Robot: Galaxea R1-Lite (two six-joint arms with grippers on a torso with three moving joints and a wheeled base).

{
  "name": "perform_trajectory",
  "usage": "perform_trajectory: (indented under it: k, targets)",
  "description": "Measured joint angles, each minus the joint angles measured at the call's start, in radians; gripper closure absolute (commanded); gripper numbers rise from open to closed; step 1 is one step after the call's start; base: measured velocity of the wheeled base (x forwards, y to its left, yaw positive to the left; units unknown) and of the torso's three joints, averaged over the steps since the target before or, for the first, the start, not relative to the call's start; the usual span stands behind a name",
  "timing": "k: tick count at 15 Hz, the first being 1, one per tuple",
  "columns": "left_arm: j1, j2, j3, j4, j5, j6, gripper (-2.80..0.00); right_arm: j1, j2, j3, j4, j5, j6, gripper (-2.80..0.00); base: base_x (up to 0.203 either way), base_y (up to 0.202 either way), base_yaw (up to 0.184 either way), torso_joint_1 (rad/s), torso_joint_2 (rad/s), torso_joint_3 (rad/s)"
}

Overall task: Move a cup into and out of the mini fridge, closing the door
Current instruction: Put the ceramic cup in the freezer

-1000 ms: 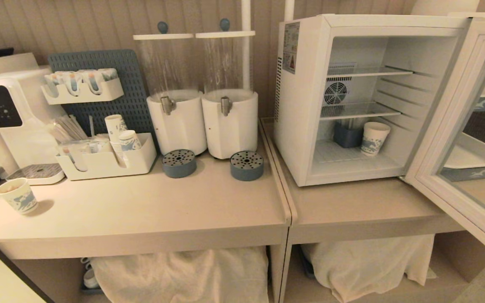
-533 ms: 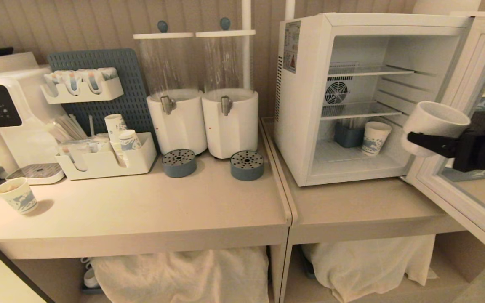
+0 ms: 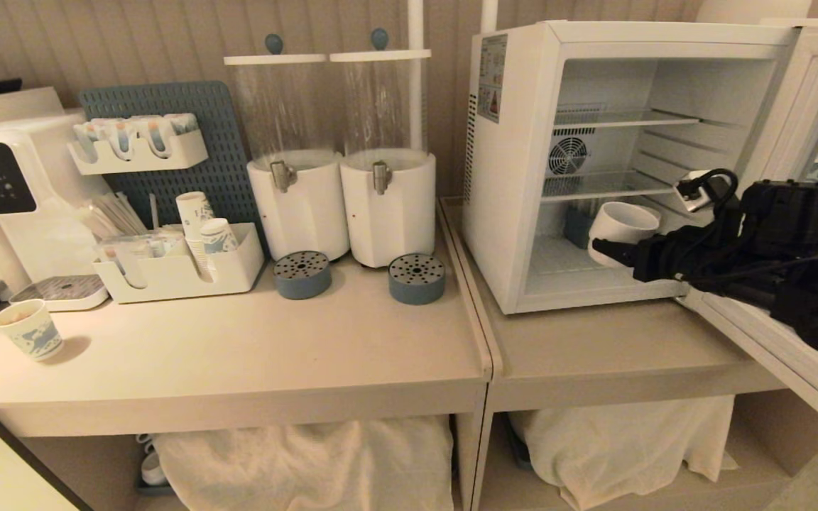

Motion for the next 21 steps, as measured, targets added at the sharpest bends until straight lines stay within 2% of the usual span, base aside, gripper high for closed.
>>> perform_trajectory:
  k: [3,8,15,21]
  targets:
    - [0.0,0.0,0.0,0.0,0.0,0.0,0.0,0.0,0.135,-0.069,-0.057,0.0,0.001,0.0,0.0,0.0,0.0,0.0,0.0,0.0]
    - [0.0,0.0,0.0,0.0,0.002,-0.001,0.0,-0.001,0.291,-0.225,-0.042,-0.008,0.001,0.0,0.0,0.0,0.0,0.0,0.0,0.0]
    - [0.0,0.0,0.0,0.0,0.002,-0.003,0.0,-0.005,0.446,-0.479,0.094,-0.011,0.0,0.0,0.0,0.0,0.0,0.0,0.0,0.0]
    - [0.0,0.0,0.0,0.0,0.001,-0.004,0.0,-0.005,0.547,-0.638,0.162,-0.022,-0.004,0.0,0.0,0.0,0.0,0.0,0.0,0.0]
